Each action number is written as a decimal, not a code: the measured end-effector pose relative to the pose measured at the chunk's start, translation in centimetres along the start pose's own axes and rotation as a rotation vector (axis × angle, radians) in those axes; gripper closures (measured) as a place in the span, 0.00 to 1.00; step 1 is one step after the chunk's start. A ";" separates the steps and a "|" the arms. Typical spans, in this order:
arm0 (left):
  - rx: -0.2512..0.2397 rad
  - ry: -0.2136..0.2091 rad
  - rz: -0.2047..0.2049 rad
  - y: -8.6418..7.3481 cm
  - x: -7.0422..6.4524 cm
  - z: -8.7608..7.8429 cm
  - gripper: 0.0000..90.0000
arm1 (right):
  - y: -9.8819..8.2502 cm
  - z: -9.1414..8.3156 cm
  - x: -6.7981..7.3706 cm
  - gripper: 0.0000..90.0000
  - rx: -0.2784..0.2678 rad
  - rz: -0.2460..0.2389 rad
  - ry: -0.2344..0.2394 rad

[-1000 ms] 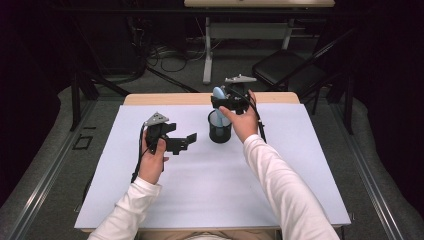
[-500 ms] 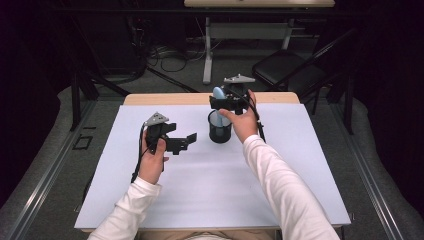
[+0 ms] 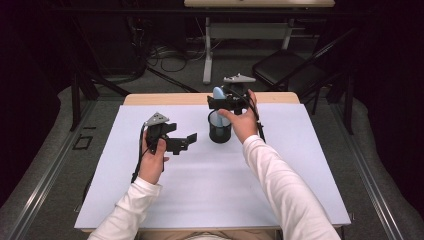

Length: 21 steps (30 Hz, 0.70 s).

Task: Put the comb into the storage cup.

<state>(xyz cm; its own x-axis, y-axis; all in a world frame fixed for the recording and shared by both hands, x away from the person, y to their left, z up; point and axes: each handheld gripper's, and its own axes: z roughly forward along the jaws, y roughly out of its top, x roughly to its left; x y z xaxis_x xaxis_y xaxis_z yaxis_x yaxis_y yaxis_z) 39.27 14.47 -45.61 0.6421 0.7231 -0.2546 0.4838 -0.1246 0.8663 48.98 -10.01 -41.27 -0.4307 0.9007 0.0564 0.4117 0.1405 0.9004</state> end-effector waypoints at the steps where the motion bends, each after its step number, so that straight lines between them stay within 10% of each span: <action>1: -0.001 -0.001 -0.001 0.0 0.0 0.0 0.05 | 0.1 0.0 0.0 0.04 -0.001 -0.001 -0.002; 21: -0.008 0.006 -0.013 0.5 0.4 -0.5 0.05 | 1.4 -3.5 -0.1 0.00 -0.011 -0.048 0.023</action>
<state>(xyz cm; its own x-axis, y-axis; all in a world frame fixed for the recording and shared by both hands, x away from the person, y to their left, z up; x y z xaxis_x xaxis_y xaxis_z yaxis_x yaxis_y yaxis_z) 39.47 15.06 -45.03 0.6321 0.7288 -0.2632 0.4873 -0.1097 0.8663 46.77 -11.39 -38.53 -0.4677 0.8836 0.0228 0.3811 0.1783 0.9072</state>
